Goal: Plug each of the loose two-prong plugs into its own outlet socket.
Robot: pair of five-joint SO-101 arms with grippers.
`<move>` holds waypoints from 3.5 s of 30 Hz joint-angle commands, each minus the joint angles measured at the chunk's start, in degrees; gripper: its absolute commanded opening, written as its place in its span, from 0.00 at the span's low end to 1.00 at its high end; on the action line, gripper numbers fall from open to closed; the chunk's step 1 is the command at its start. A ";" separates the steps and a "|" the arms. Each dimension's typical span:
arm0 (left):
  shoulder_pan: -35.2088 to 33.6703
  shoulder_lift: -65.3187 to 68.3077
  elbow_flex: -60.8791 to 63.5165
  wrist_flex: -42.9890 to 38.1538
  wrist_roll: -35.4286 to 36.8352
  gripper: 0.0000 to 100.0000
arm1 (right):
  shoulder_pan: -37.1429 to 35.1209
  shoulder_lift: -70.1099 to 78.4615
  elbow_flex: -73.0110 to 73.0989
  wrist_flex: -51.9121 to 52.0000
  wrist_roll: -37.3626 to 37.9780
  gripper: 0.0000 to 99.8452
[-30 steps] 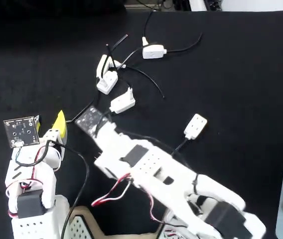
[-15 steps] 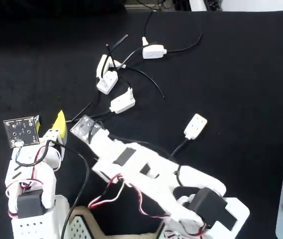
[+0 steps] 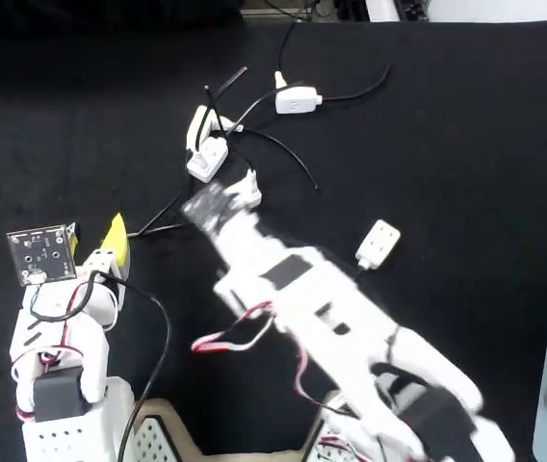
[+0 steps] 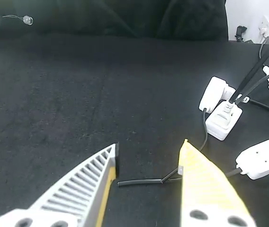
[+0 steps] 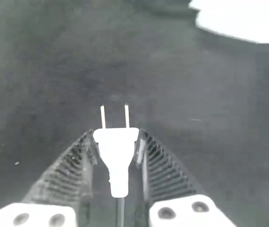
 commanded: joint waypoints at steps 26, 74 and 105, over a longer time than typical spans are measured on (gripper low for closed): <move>-0.48 -0.44 -0.48 -1.58 0.44 0.22 | 18.29 7.60 -16.75 8.18 -52.31 0.02; -0.13 -0.44 2.33 -5.63 0.09 0.22 | 26.11 8.04 -9.98 12.92 63.30 0.17; -0.13 -0.44 2.33 -5.63 0.09 0.22 | 19.78 15.52 -10.42 14.86 66.37 0.20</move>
